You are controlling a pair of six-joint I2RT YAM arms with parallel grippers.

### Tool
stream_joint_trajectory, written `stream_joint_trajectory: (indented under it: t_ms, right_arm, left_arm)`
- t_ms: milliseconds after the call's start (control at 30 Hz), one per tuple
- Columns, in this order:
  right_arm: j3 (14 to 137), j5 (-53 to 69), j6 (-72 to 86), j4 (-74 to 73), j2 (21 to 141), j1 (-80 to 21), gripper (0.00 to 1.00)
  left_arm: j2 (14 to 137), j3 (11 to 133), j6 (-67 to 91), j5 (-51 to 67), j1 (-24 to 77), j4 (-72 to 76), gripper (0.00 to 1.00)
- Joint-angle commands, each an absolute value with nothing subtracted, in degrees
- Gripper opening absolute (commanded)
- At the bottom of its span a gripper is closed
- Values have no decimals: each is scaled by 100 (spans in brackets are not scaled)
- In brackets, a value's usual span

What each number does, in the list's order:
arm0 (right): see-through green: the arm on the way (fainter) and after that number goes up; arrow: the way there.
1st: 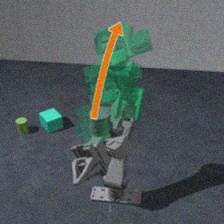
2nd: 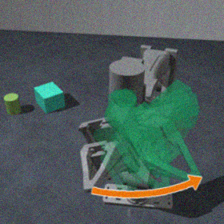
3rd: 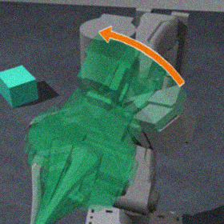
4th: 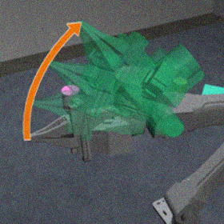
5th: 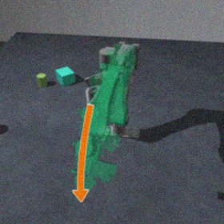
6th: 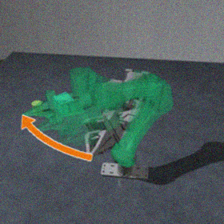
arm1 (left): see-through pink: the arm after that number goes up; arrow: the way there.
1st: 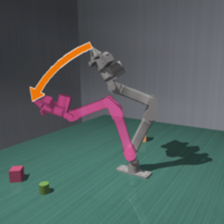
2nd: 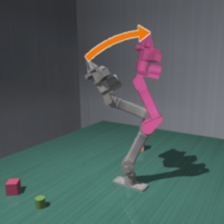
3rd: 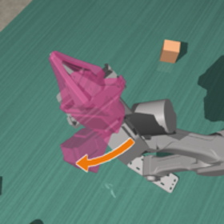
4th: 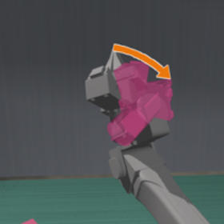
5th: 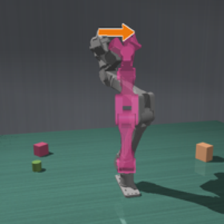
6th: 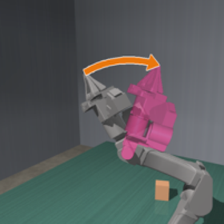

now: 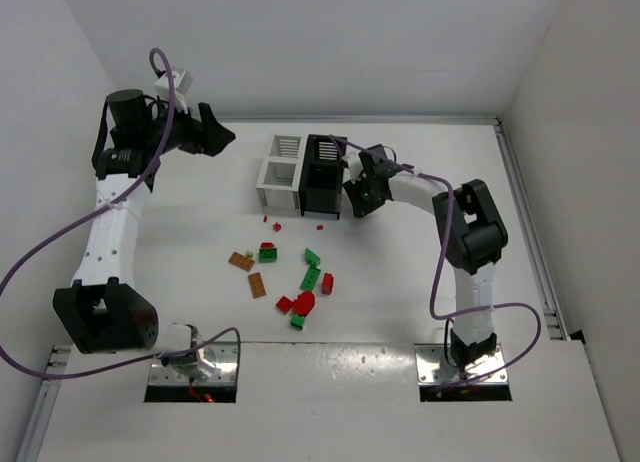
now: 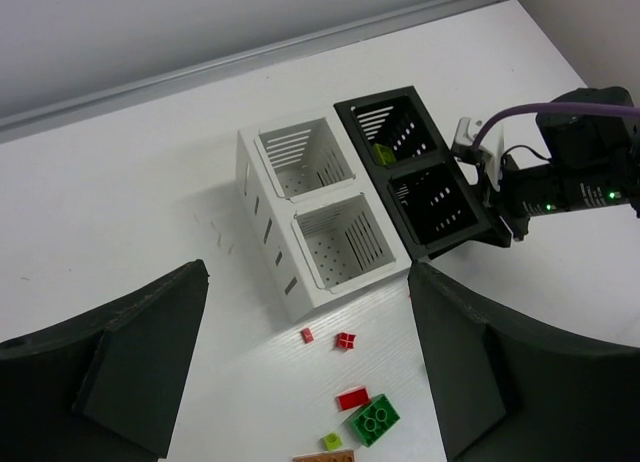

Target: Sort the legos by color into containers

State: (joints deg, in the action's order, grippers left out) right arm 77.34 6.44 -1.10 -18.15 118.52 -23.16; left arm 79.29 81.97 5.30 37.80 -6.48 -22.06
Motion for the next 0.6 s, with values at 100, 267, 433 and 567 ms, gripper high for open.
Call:
stream_joint_trajectory:
  t_ms: [100, 267, 433, 567]
  right_arm:
    - [7630, 510, -70, -2092, 11962, -2452, 35]
    - [7436, 396, -18, -2092, 11900, -2452, 35]
    - [7383, 273, 35, -2092, 11848, -2452, 35]
    - [7383, 272, 35, -2205, 11848, -2452, 33]
  left_arm:
    - [7770, 8156, 475, 3911, -782, -2118, 88]
    - [7770, 8156, 422, 3911, -782, -2118, 88]
    - [7770, 8156, 422, 3911, -782, -2118, 88]
    - [7770, 8156, 422, 3911, -782, -2118, 88]
